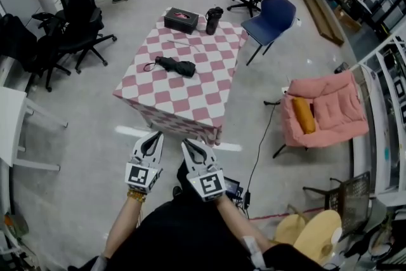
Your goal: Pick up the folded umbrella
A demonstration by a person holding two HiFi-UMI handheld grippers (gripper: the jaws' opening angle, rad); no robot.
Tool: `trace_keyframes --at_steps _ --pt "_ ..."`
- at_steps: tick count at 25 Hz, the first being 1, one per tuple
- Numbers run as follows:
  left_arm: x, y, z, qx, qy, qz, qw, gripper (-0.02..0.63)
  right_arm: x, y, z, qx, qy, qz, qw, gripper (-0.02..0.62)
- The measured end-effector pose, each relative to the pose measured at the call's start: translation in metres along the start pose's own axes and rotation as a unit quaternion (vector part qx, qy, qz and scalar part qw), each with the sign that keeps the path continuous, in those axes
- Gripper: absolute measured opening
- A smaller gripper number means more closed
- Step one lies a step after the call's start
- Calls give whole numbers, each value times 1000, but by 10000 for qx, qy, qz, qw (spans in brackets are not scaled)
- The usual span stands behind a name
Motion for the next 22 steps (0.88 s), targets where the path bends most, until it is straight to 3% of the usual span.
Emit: trace_keyframes --at_steps 7,12,16,22 --pt "4 -74 -34 -275 -319 -151 9990 15 3 -66 55 -126 -368 341 9987 18" --pt "11 -131 -59 -478 -486 -278 9973 15 10 -106 95 23 -467 351 9983 18" --pt "12 -168 -78 -511 -525 -439 9963 15 10 -128 128 -131 -640 406 9970 18" --pt "-2 -212 -107 -744 -668 -460 9939 15 5 -149 157 -367 -480 257 9978 18"
Point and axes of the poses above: the fingertips, and each gripper's own axes: y backward along the fingers, z to its right, x out of its top, the point moved 8 cm from there along y, backward along the fingers, and after that the axes turned 2 degrees about -y, right-handed, at the moved point
